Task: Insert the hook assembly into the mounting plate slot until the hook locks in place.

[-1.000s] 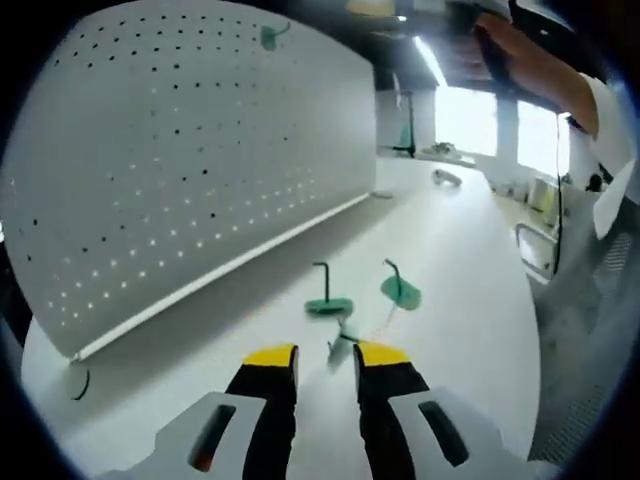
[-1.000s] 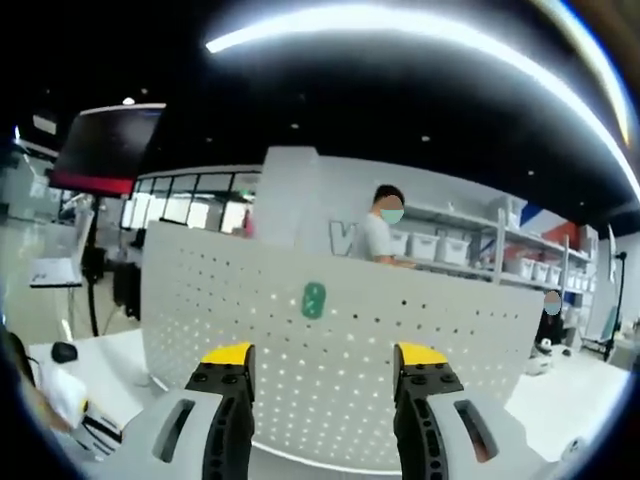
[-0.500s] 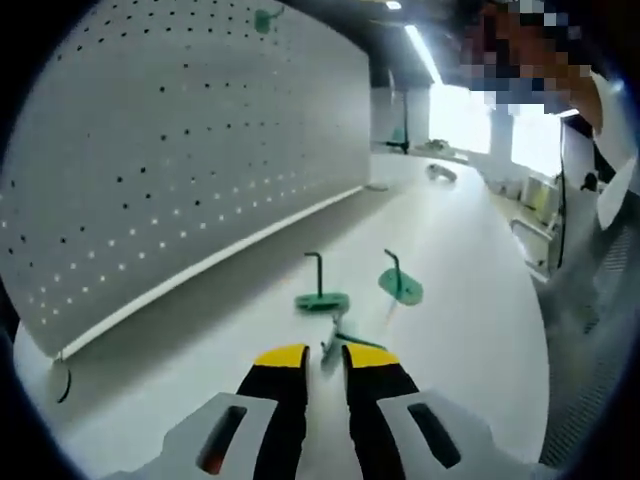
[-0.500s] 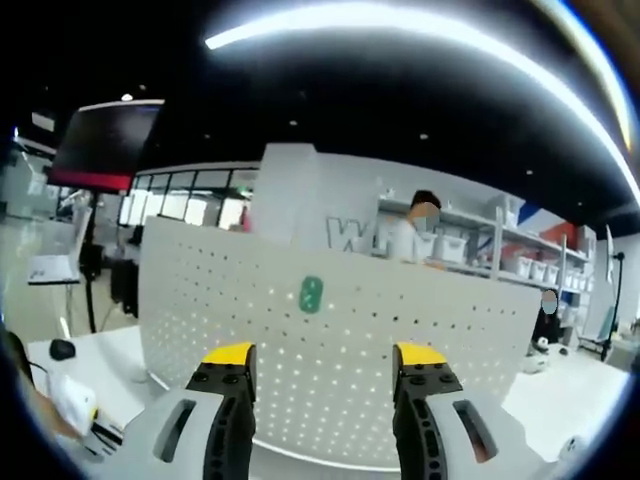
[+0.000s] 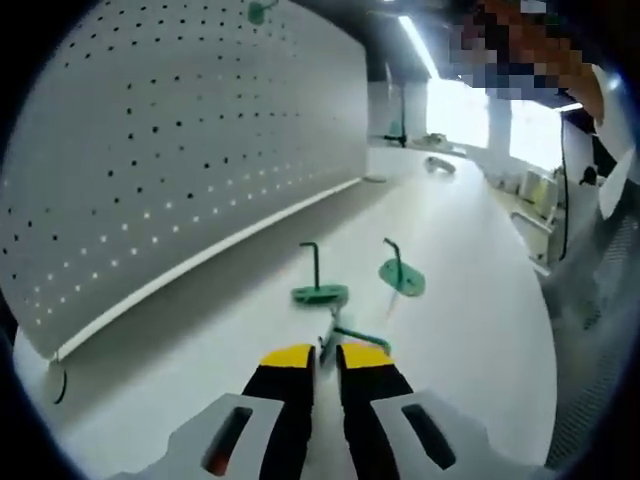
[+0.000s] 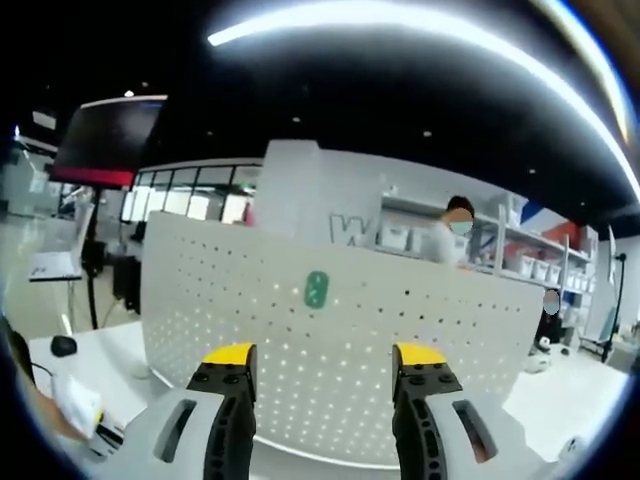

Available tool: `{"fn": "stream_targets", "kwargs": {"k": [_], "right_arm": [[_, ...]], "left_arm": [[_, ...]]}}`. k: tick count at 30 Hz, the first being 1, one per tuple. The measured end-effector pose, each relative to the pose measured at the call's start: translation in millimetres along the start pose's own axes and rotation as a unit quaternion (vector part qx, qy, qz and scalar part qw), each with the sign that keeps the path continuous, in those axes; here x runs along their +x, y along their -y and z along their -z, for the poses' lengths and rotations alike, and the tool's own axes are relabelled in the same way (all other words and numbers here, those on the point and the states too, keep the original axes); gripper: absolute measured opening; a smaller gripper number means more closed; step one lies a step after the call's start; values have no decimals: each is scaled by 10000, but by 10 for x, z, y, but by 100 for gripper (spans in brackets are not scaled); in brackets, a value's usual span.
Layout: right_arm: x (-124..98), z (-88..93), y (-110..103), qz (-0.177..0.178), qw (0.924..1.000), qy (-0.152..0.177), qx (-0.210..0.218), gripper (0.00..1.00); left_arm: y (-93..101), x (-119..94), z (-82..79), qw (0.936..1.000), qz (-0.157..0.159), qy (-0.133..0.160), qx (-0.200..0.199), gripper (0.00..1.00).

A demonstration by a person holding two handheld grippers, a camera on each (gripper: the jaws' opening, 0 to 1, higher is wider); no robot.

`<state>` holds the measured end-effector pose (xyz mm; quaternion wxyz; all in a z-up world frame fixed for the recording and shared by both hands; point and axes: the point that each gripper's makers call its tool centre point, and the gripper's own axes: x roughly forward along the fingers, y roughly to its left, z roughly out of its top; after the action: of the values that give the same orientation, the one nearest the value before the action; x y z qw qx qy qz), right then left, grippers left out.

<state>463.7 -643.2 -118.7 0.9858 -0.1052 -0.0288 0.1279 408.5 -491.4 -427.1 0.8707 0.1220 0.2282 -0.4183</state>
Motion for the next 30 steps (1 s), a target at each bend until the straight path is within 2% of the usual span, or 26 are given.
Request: {"fn": "stream_targets", "kwargs": {"k": [5, 17, 30], "right_arm": [[-10, 7, 4, -5, 10000, -14, -3, 54], [-23, 85, 13, -2, 9999, -85, 112, 54], [-10, 135, -44, -106, 9998, -127, 128, 54]], "left_arm": [[-10, 11, -3, 10000, -28, 0, 5, 5], [14, -14, 7, 9999, -30, -83, 77, 4], [-14, -70, -125, 9999, -75, -8, 133, 3]]}}
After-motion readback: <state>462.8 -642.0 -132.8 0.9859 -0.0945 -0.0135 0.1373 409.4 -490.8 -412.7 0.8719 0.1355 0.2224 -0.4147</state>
